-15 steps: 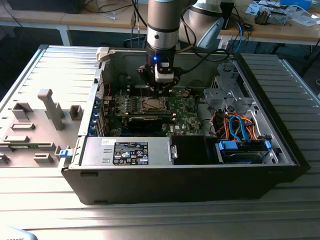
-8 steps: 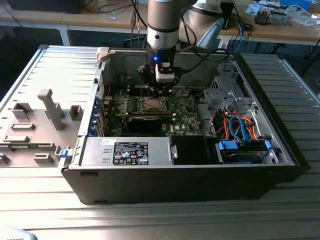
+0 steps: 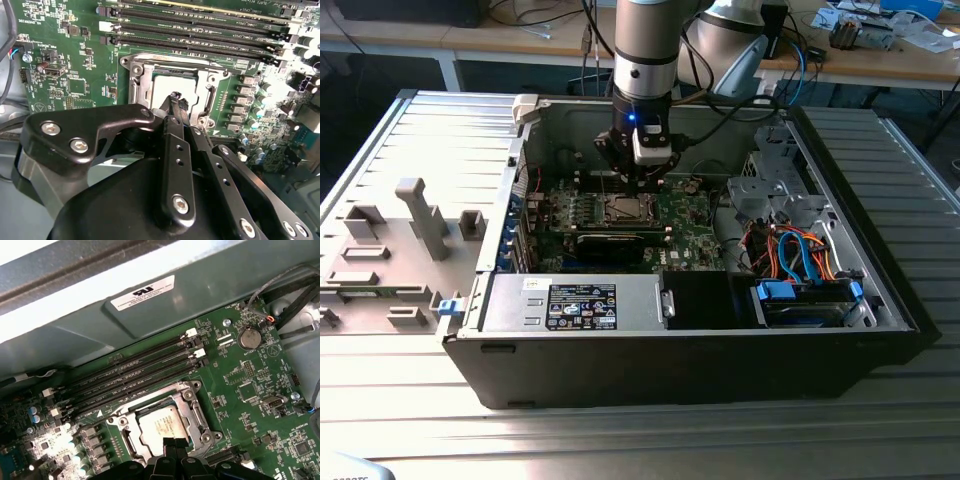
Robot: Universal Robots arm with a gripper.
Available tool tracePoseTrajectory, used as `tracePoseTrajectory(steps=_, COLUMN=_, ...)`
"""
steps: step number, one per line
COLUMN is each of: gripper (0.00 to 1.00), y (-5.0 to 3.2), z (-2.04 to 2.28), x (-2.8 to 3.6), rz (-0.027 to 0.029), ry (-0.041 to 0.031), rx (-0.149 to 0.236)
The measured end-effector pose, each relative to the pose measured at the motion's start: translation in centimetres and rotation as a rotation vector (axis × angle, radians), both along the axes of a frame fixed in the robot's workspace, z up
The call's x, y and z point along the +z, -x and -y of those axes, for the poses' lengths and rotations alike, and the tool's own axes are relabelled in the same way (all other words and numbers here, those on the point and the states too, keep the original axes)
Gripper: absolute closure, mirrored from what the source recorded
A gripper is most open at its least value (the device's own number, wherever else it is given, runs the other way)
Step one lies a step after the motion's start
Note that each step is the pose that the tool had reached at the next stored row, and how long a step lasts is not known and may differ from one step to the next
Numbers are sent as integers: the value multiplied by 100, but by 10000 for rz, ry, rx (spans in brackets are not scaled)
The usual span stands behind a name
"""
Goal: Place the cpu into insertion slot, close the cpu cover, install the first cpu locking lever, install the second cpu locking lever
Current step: 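Install the first cpu locking lever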
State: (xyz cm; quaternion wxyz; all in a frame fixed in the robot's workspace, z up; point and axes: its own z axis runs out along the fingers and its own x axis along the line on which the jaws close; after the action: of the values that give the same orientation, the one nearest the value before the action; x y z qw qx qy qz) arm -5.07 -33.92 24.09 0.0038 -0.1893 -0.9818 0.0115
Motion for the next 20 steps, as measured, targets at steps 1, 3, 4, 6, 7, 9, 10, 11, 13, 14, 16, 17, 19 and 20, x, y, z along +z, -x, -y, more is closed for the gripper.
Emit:
tracePoseTrajectory(steps=1, gripper=89, y=0, z=0, x=0, rz=0, ry=0, rx=40)
tracePoseTrajectory(steps=3, gripper=89, y=0, z=0, x=0, rz=0, ry=1, rx=109)
tracePoseTrajectory(steps=4, gripper=89, y=0, z=0, x=0, rz=0, ry=1, rx=138)
tracePoseTrajectory(steps=6, gripper=89, y=0, z=0, x=0, rz=0, ry=0, rx=199)
tracePoseTrajectory(steps=7, gripper=89, y=0, z=0, x=0, rz=1, ry=-1, rx=237)
tracePoseTrajectory(steps=9, gripper=89, y=0, z=0, x=0, rz=0, ry=1, rx=312)
tracePoseTrajectory(steps=10, gripper=89, y=0, z=0, x=0, rz=0, ry=1, rx=339)
tracePoseTrajectory(steps=11, gripper=89, y=0, z=0, x=0, rz=0, ry=1, rx=367)
tracePoseTrajectory(steps=13, gripper=89, y=0, z=0, x=0, rz=0, ry=0, rx=431)
tracePoseTrajectory(steps=14, gripper=89, y=0, z=0, x=0, rz=0, ry=0, rx=474)
tracePoseTrajectory(steps=16, gripper=89, y=0, z=0, x=0, rz=0, ry=0, rx=544)
tracePoseTrajectory(steps=17, gripper=89, y=0, z=0, x=0, rz=0, ry=0, rx=575)
tracePoseTrajectory(steps=19, gripper=89, y=0, z=0, x=0, rz=0, ry=0, rx=634)
tracePoseTrajectory(steps=20, gripper=89, y=0, z=0, x=0, rz=0, ry=0, rx=661)
